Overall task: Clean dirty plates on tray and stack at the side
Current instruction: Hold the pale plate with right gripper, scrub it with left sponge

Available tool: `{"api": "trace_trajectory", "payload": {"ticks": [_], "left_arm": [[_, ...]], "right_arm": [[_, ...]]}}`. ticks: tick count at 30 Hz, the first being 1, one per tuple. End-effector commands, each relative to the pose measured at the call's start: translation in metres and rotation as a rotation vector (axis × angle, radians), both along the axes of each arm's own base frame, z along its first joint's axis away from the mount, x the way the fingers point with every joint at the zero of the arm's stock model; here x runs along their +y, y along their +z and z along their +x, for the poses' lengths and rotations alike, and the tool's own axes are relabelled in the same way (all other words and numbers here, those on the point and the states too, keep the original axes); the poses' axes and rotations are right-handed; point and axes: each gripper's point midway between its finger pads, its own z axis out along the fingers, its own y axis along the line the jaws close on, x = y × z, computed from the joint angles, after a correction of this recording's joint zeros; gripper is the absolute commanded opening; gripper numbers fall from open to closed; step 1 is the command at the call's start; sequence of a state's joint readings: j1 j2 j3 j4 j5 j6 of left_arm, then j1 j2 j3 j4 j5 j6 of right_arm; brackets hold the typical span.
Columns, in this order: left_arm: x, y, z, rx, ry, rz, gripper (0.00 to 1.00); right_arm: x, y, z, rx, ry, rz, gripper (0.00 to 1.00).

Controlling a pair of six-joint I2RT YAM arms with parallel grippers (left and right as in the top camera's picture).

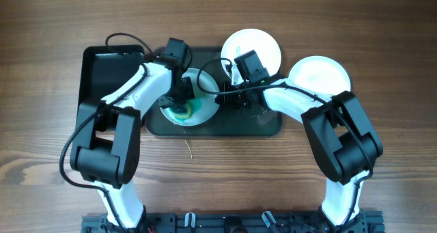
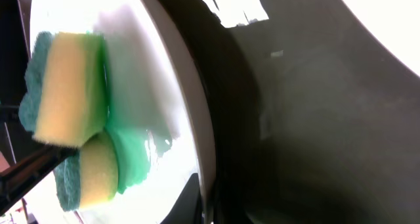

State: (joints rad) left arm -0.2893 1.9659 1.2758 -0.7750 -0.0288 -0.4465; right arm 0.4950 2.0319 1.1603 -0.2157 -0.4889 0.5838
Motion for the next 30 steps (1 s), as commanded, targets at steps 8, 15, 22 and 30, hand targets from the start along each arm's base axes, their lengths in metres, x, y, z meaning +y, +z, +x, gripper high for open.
{"api": "trace_trajectory", "payload": {"ticks": [8, 15, 22, 30], "left_arm": [[0.041, -0.012, 0.03, -0.129, 0.076, 0.253, 0.04], [0.037, 0.002, 0.048, -0.182, 0.084, 0.239, 0.04], [0.003, 0.003, 0.063, -0.217, -0.055, 0.079, 0.04], [-0.072, 0.001, 0.032, -0.113, -0.392, -0.329, 0.04]], "right_arm": [[-0.019, -0.027, -0.008, 0.041, -0.007, -0.085, 0.04], [-0.019, -0.028, -0.009, 0.043, -0.007, -0.086, 0.04], [-0.019, -0.028, -0.009, 0.044, -0.008, -0.086, 0.04], [-0.017, -0.027, -0.011, 0.051, 0.002, -0.073, 0.04]]}}
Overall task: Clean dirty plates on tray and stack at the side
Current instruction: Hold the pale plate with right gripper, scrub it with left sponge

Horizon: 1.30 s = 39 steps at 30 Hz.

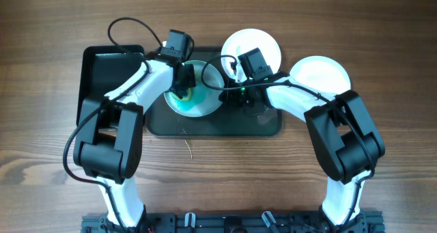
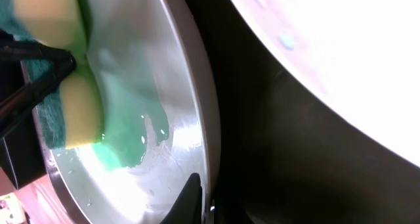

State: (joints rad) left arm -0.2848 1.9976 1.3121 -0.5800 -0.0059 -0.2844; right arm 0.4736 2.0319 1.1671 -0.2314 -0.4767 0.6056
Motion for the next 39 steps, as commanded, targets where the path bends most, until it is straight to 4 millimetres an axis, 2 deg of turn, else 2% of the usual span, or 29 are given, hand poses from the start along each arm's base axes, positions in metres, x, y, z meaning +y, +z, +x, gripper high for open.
{"api": "trace_trajectory", "payload": {"ticks": [1, 6, 9, 15, 17, 20, 22, 24, 26, 28, 30, 31, 33, 34, 36, 39], "left_arm": [[-0.058, -0.005, -0.026, 0.105, -0.28, -0.273, 0.04], [-0.054, -0.007, -0.042, 0.173, -0.273, -0.27, 0.04], [-0.042, -0.008, -0.044, 0.194, -0.208, -0.209, 0.04], [0.006, -0.007, -0.028, 0.131, 0.037, 0.027, 0.04], [0.034, -0.003, -0.02, 0.074, 0.171, 0.161, 0.04], [0.066, 0.006, -0.014, 0.004, 0.294, 0.318, 0.04], [0.08, 0.011, -0.017, -0.011, 0.338, 0.395, 0.04], [0.082, 0.01, -0.022, 0.011, 0.333, 0.407, 0.04], [0.075, 0.005, -0.031, 0.061, 0.314, 0.366, 0.04], [0.057, -0.002, -0.041, 0.135, 0.257, 0.27, 0.04], [0.026, -0.008, -0.052, 0.216, 0.141, 0.117, 0.04], [0.004, -0.008, -0.059, 0.258, 0.054, 0.007, 0.04], [-0.036, -0.002, -0.072, 0.316, -0.096, -0.203, 0.04], [-0.049, 0.003, -0.076, 0.332, -0.14, -0.282, 0.04], [-0.063, 0.01, -0.081, 0.349, -0.172, -0.371, 0.04], [-0.066, 0.011, -0.079, 0.338, -0.177, -0.388, 0.04]], "right_arm": [[-0.006, -0.025, -0.018, 0.04, 0.052, -0.052, 0.04], [-0.003, -0.024, -0.03, 0.081, 0.092, -0.021, 0.04], [-0.004, -0.024, -0.038, 0.113, 0.109, -0.018, 0.04], [-0.006, -0.025, -0.039, 0.121, 0.107, -0.024, 0.04], [-0.005, -0.025, -0.039, 0.116, 0.114, -0.025, 0.04], [-0.006, -0.026, -0.039, 0.114, 0.114, -0.028, 0.04], [-0.006, -0.026, -0.039, 0.113, 0.113, -0.031, 0.04], [-0.006, -0.026, -0.039, 0.112, 0.113, -0.031, 0.04], [-0.006, -0.026, -0.038, 0.111, 0.113, -0.03, 0.04], [-0.006, -0.026, -0.038, 0.109, 0.113, -0.029, 0.04], [-0.006, -0.026, -0.038, 0.109, 0.113, -0.03, 0.04], [-0.006, -0.026, -0.038, 0.109, 0.113, -0.03, 0.04], [-0.006, -0.026, -0.038, 0.108, 0.116, -0.03, 0.04], [-0.006, -0.026, -0.038, 0.108, 0.116, -0.03, 0.04], [-0.006, -0.026, -0.038, 0.108, 0.116, -0.03, 0.04], [-0.006, -0.026, -0.038, 0.108, 0.116, -0.03, 0.04]]}}
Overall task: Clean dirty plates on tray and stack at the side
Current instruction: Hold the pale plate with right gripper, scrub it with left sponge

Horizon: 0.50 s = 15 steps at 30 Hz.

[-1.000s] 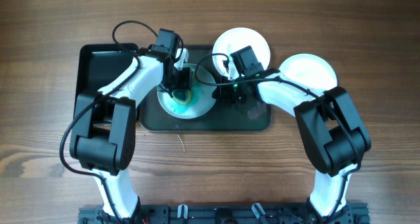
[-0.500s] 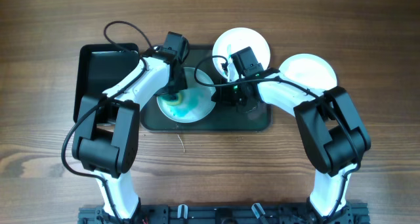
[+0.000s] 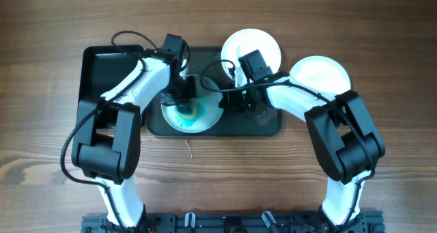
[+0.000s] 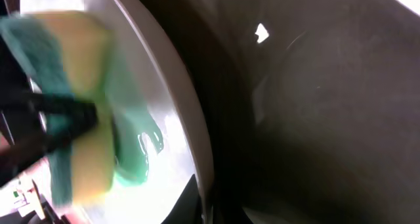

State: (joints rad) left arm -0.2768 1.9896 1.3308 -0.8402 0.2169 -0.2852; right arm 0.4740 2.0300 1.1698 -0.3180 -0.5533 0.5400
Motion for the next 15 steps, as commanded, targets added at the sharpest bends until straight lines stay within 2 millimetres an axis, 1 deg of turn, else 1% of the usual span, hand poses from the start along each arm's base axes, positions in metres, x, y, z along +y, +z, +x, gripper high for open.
{"api": "trace_trajectory", "payload": {"ticks": [1, 2, 3, 4, 6, 9, 11, 13, 15], "left_arm": [[-0.049, 0.011, -0.013, 0.039, -0.112, -0.258, 0.04], [-0.049, 0.011, -0.008, 0.02, -0.114, -0.259, 0.04], [-0.05, 0.011, 0.0, -0.018, -0.116, -0.26, 0.04], [-0.047, 0.01, 0.01, -0.059, -0.105, -0.233, 0.04], [-0.034, 0.005, 0.027, -0.117, -0.052, -0.142, 0.04], [0.009, -0.001, 0.051, -0.208, 0.116, 0.106, 0.04], [0.038, 0.0, 0.058, -0.253, 0.204, 0.263, 0.04], [0.063, 0.003, 0.057, -0.274, 0.257, 0.396, 0.04], [0.081, 0.005, 0.049, -0.263, 0.291, 0.493, 0.04]], "right_arm": [[-0.008, -0.025, -0.016, 0.041, 0.033, -0.048, 0.04], [-0.007, -0.025, -0.016, 0.04, 0.033, -0.048, 0.04], [-0.007, -0.025, -0.016, 0.04, 0.033, -0.048, 0.04], [-0.007, -0.025, -0.016, 0.04, 0.033, -0.048, 0.04], [-0.008, -0.025, -0.016, 0.041, 0.034, -0.049, 0.04], [-0.008, -0.025, -0.016, 0.041, 0.033, -0.049, 0.04], [-0.008, -0.025, -0.016, 0.041, 0.034, -0.049, 0.04], [-0.008, -0.025, -0.016, 0.041, 0.034, -0.049, 0.04], [-0.008, -0.025, -0.016, 0.04, 0.034, -0.049, 0.04]]}}
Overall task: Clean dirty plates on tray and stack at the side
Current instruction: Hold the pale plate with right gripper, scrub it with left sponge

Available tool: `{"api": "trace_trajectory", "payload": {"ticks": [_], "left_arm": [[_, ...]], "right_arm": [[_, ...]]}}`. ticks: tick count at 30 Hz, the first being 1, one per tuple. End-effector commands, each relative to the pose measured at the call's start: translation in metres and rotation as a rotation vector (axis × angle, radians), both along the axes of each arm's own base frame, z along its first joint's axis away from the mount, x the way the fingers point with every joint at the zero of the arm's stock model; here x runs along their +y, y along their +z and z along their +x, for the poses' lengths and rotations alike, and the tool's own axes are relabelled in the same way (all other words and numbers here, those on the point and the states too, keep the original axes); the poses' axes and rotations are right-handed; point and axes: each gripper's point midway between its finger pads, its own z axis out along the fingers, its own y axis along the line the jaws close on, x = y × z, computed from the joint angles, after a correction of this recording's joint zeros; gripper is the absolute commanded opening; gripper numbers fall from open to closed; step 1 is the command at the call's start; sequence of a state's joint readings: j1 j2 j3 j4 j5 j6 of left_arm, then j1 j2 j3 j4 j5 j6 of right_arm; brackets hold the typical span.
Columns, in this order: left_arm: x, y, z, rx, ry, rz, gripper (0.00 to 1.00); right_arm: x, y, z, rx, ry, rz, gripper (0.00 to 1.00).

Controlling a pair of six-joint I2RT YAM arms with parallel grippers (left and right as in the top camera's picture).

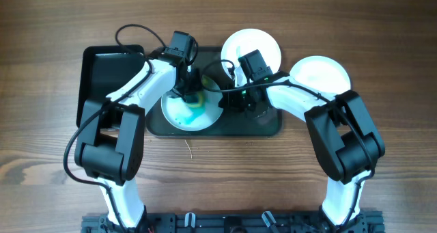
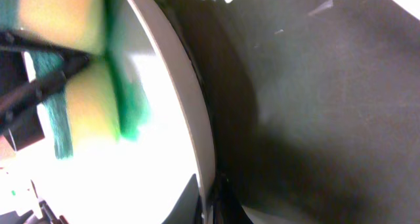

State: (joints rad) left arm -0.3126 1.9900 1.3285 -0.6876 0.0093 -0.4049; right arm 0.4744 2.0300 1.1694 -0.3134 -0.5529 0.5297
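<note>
A white plate smeared with green soap sits tilted over the dark tray. My right gripper is shut on the plate's right rim, one finger on each side of it. My left gripper is shut on a yellow-and-green sponge, pressed on the plate's upper right part. In the right wrist view the sponge shows at the upper left, pinched by thin dark fingers, with green soap beside it.
Two clean white plates lie beyond the tray: one at its far edge, another to the right on the wooden table. A black bin stands left of the tray.
My left gripper has moved the sponge from the plate's middle left up to its upper right part. The right gripper still grips the rim, with the plate barely shifted.
The sponge was first at the plate's lower left, then at its top, then near the middle, and now at the upper right. Green soap has spread over the plate. My right gripper has stayed shut on the rim at every moment.
</note>
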Motion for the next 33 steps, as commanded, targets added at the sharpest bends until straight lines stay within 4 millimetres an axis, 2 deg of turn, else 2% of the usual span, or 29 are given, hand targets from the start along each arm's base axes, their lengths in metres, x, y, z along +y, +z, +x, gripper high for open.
{"api": "trace_trajectory", "payload": {"ticks": [1, 3, 6, 8, 12, 15, 17, 21, 25, 27, 30, 33], "left_arm": [[0.078, 0.005, 0.002, -0.059, 0.225, 0.376, 0.04], [0.084, 0.004, -0.011, -0.012, 0.231, 0.411, 0.04], [0.079, 0.0, -0.026, 0.062, 0.213, 0.384, 0.04], [0.061, -0.006, -0.036, 0.128, 0.154, 0.287, 0.04], [-0.008, -0.008, -0.059, 0.252, -0.135, -0.094, 0.04], [-0.04, 0.002, -0.068, 0.275, -0.256, -0.284, 0.04], [-0.048, 0.006, -0.07, 0.277, -0.274, -0.334, 0.04], [-0.049, 0.005, -0.063, 0.246, -0.275, -0.334, 0.04], [-0.046, 0.003, -0.039, 0.154, -0.244, -0.289, 0.04], [-0.027, -0.003, -0.024, 0.113, -0.131, -0.179, 0.04], [0.017, -0.008, -0.009, 0.05, 0.078, 0.051, 0.04], [0.038, -0.002, -0.006, 0.025, 0.111, 0.158, 0.04]], "right_arm": [[-0.008, -0.025, -0.016, 0.05, 0.025, -0.051, 0.04], [-0.008, -0.026, -0.016, 0.048, 0.023, -0.053, 0.04], [-0.008, -0.026, -0.016, 0.048, 0.023, -0.053, 0.04], [-0.008, -0.026, -0.016, 0.048, 0.023, -0.053, 0.04], [-0.008, -0.026, -0.016, 0.048, 0.023, -0.053, 0.04], [-0.008, -0.026, -0.016, 0.048, 0.023, -0.053, 0.04], [-0.008, -0.026, -0.016, 0.049, 0.023, -0.053, 0.04], [-0.008, -0.026, -0.016, 0.05, 0.023, -0.053, 0.04], [-0.008, -0.026, -0.016, 0.05, 0.023, -0.053, 0.04], [-0.008, -0.026, -0.016, 0.05, 0.023, -0.053, 0.04], [-0.009, -0.026, -0.016, 0.05, 0.023, -0.053, 0.04], [-0.01, -0.027, -0.016, 0.051, 0.02, -0.062, 0.04]]}}
